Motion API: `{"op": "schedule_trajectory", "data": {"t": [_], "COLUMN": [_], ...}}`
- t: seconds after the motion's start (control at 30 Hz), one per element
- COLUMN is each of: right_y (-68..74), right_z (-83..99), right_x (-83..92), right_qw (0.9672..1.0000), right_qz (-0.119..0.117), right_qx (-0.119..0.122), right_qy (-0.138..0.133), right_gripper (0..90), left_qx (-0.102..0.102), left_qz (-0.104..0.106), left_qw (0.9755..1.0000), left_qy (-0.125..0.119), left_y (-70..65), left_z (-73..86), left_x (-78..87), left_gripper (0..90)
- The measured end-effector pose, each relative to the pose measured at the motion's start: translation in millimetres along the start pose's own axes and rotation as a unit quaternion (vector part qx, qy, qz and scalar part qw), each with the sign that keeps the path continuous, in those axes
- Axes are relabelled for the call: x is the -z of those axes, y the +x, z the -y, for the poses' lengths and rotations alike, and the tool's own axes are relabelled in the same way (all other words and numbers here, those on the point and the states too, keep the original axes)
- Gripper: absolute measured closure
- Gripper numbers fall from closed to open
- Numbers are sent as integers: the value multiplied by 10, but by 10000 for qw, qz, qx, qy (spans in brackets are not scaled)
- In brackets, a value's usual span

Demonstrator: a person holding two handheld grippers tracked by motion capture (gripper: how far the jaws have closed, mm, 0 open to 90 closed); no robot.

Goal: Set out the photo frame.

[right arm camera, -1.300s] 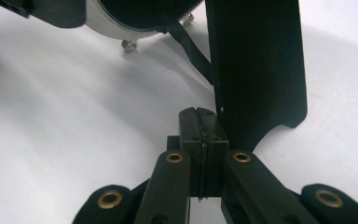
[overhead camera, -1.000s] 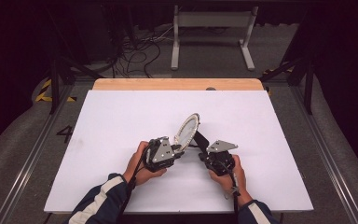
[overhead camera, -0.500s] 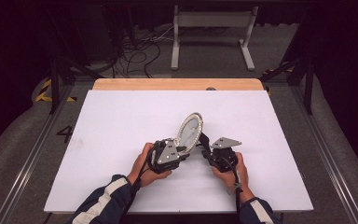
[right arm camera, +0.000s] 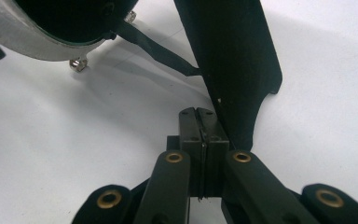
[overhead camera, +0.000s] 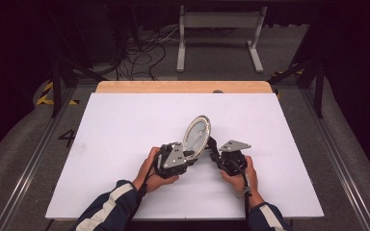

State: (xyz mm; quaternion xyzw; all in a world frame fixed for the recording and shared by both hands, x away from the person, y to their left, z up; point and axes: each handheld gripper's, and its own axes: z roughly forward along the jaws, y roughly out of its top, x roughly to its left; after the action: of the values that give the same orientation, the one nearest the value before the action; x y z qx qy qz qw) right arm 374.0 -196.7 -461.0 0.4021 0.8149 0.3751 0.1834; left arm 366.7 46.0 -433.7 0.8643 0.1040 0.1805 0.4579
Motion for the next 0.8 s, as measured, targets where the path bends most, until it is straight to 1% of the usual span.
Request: {"op": "schedule_trajectory", "data": {"t": [0.03,0.1,0.13,0.27,0.33,0.37,0.4,0.43,0.47,0.53,0.57,0.6,0.67,0.7,0.73,0.8], "right_y": [-3,-3,-3,4,15,27,27,45,67,123,153,182,232,266,292,333], "right_z": [1,5,5,11,10,7,7,-1,-5,0,0,-5,-19,-28,-34,-39], "right_x": [1,5,5,33,42,53,53,72,96,144,158,168,185,190,192,182], "right_qw": [10000,10000,10000,10000,9999,9999,9999,9999,9997,9990,9987,9985,9978,9975,9971,9966], "right_qz": [-6,-14,-14,-31,-36,-43,-43,-57,-92,-274,-306,-320,-411,-440,-484,-551], "right_qx": [-4,-14,-14,11,3,24,24,64,73,106,162,174,170,186,202,200], "right_qy": [3,-12,-12,-69,-101,-113,-113,-149,-207,-346,-378,-402,-485,-529,-552,-587], "right_gripper": [900,896,896,877,863,859,859,848,820,791,775,754,714,687,665,594], "left_qx": [16,-33,-33,-88,-78,-124,-124,-143,-95,-74,-51,-10,-1,25,69,245], "left_qz": [50,88,88,162,145,89,89,-20,-43,-138,-153,-148,-227,-186,-173,-193], "left_qw": [10000,9999,9999,9998,9999,9999,9999,9999,9999,9999,9998,9998,9996,9996,9997,9995], "left_qy": [-15,-57,-57,-9,15,25,25,15,12,55,91,123,191,189,131,78], "left_y": [3,3,3,11,10,17,17,20,26,37,44,52,67,74,81,103], "left_z": [2,0,0,15,24,47,47,72,100,178,214,249,326,363,407,489], "left_x": [10,48,48,148,175,248,248,297,335,403,431,459,524,557,594,660], "left_gripper": [718,722,724,731,728,728,728,728,726,721,717,712,703,688,670,629]}}
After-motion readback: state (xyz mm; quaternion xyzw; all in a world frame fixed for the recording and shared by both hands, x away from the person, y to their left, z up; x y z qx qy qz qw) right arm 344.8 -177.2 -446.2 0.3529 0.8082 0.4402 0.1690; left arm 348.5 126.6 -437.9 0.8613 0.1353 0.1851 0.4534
